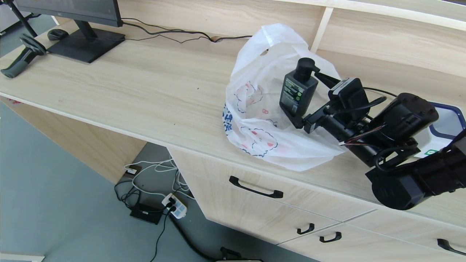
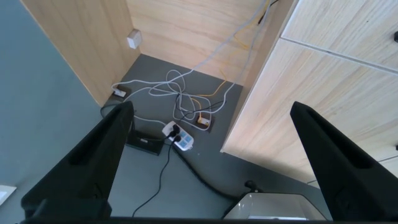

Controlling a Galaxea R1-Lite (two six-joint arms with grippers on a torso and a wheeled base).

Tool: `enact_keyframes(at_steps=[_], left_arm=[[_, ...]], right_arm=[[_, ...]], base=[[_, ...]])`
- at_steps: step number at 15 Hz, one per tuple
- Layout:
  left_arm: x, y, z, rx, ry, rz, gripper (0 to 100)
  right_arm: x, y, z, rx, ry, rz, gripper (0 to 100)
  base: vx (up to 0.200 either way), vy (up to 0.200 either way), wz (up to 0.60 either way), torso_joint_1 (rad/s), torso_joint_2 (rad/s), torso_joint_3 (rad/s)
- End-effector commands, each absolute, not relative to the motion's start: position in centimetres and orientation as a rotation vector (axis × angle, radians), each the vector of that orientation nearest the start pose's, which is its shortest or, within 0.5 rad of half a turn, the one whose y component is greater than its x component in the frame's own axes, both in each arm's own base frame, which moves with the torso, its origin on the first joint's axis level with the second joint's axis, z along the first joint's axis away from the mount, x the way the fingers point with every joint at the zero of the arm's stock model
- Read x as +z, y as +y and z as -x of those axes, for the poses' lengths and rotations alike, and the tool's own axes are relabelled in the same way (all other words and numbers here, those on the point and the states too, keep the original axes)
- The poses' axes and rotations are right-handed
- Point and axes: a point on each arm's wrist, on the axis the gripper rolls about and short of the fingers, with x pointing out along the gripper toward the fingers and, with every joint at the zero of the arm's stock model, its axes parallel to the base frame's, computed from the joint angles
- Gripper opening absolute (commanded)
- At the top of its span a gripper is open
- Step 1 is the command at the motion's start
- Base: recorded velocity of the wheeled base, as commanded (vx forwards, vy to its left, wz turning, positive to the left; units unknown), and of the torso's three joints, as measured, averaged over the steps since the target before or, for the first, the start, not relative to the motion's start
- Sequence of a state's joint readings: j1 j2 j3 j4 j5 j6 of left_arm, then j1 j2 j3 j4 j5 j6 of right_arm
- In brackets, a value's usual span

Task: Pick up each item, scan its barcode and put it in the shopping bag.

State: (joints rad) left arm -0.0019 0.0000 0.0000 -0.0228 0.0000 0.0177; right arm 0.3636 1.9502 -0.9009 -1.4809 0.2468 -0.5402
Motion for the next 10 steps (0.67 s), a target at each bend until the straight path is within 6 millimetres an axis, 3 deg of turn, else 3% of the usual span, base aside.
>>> enact_keyframes(at_steps=[1, 3, 8, 10], left_arm=[[7.8, 0.0, 2.3, -0.001, -0.021, -0.018, 100], [7.8, 0.0, 2.3, -0.003, -0.022, -0.018, 100], [7.8, 0.0, 2.3, -0.001, -0.021, -0.018, 100], [7.8, 0.0, 2.3, -0.001, -0.021, -0.017, 100]], right_arm=[[20.5, 14.0, -32.8, 0.507, -0.581, 0.458, 100], [20.9, 15.2, -32.3, 0.55, -0.595, 0.412, 100], [22.7, 15.2, -32.3, 0.529, -0.655, 0.396, 100], [24.9, 16.8, -31.9, 0.54, -0.735, 0.367, 100]], base=[[0.0, 0.0, 0.0, 0.0, 0.0, 0.0], [0.0, 0.0, 0.0, 0.0, 0.0, 0.0], [0.0, 0.0, 0.0, 0.0, 0.0, 0.0], [0.0, 0.0, 0.0, 0.0, 0.0, 0.0]])
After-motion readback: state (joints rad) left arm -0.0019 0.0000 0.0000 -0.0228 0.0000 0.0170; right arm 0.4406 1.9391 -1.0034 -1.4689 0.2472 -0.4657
